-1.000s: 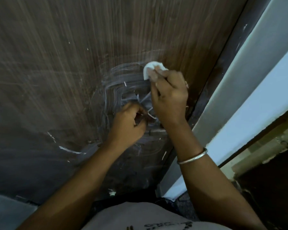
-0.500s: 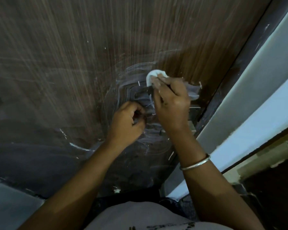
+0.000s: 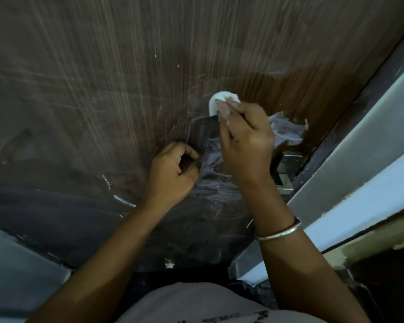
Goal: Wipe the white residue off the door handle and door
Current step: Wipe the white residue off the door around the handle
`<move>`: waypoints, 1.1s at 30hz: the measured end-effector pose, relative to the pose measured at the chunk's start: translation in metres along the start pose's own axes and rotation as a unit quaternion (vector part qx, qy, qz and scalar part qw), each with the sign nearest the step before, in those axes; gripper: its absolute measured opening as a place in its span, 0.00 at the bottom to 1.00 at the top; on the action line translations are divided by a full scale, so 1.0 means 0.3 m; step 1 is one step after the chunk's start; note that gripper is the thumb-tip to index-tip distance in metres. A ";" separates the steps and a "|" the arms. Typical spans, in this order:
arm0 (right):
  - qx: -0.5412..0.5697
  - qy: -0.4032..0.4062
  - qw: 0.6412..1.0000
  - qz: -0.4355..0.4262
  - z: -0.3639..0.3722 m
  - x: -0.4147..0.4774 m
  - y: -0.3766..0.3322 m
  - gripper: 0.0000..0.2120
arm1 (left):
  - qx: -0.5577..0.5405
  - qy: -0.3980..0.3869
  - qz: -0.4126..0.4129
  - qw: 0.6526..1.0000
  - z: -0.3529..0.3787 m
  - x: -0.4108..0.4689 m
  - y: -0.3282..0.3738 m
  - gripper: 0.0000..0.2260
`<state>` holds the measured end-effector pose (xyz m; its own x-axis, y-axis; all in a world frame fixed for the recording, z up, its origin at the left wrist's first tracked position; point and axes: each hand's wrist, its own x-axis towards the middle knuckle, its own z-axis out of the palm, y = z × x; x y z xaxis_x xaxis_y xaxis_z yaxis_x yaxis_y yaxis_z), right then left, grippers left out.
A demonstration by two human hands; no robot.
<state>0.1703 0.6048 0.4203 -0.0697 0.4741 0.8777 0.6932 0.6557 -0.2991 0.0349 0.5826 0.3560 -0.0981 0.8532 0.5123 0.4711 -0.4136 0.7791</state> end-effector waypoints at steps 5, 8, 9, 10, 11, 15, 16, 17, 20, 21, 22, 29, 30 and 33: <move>-0.051 0.161 0.984 0.063 -0.082 0.063 0.062 0.06 | 0.007 -0.009 -0.006 1.000 -0.022 -0.003 -0.022 0.06; -0.039 0.206 0.977 0.047 -0.059 0.102 0.045 0.08 | 0.009 -0.021 0.001 1.000 -0.007 -0.008 -0.017 0.07; -0.028 0.192 0.980 0.037 -0.042 0.105 0.025 0.08 | 0.005 -0.024 0.004 1.000 -0.001 -0.009 -0.013 0.06; -0.025 0.166 0.986 0.019 -0.019 0.102 0.002 0.06 | -0.002 -0.024 0.004 1.000 0.005 -0.008 -0.009 0.05; -0.032 0.134 0.990 -0.006 0.005 0.095 -0.021 0.04 | -0.012 -0.022 0.002 1.000 0.009 -0.005 -0.007 0.04; -0.083 0.058 0.988 -0.115 0.069 0.064 -0.065 0.05 | -0.025 -0.005 0.005 1.000 0.008 0.011 -0.009 0.08; -0.084 0.051 0.988 -0.123 0.067 0.056 -0.055 0.05 | -0.019 -0.002 0.006 1.000 0.005 0.012 -0.010 0.08; -0.086 0.050 0.988 -0.121 0.058 0.046 -0.040 0.05 | -0.010 0.000 0.006 1.000 0.000 0.012 -0.013 0.09; -0.056 0.083 0.994 -0.046 0.016 0.018 0.008 0.04 | -0.005 0.006 0.008 1.000 -0.012 0.006 -0.022 0.07; -0.034 0.103 0.994 -0.016 0.008 0.014 0.017 0.03 | -0.005 0.007 0.008 1.000 -0.015 0.005 -0.025 0.06; -0.021 0.118 0.993 0.002 0.008 0.012 0.019 0.03 | -0.006 0.007 0.006 1.000 -0.017 0.003 -0.027 0.06; -0.087 -0.033 0.987 -0.131 0.120 -0.058 -0.048 0.06 | -0.030 0.014 0.000 0.999 -0.026 -0.008 -0.023 0.07; -0.089 -0.049 0.987 -0.126 0.119 -0.072 -0.044 0.05 | -0.025 0.017 0.001 1.000 -0.031 -0.009 -0.028 0.08; -0.080 -0.008 0.995 -0.057 0.074 -0.090 0.006 0.03 | -0.016 0.018 -0.012 1.000 -0.042 -0.022 -0.046 0.10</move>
<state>0.1575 0.6062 0.3878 -0.1657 0.4126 0.8957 0.7857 0.6042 -0.1329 0.0180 0.5788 0.3464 -0.1402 0.8511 0.5059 0.4404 -0.4040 0.8018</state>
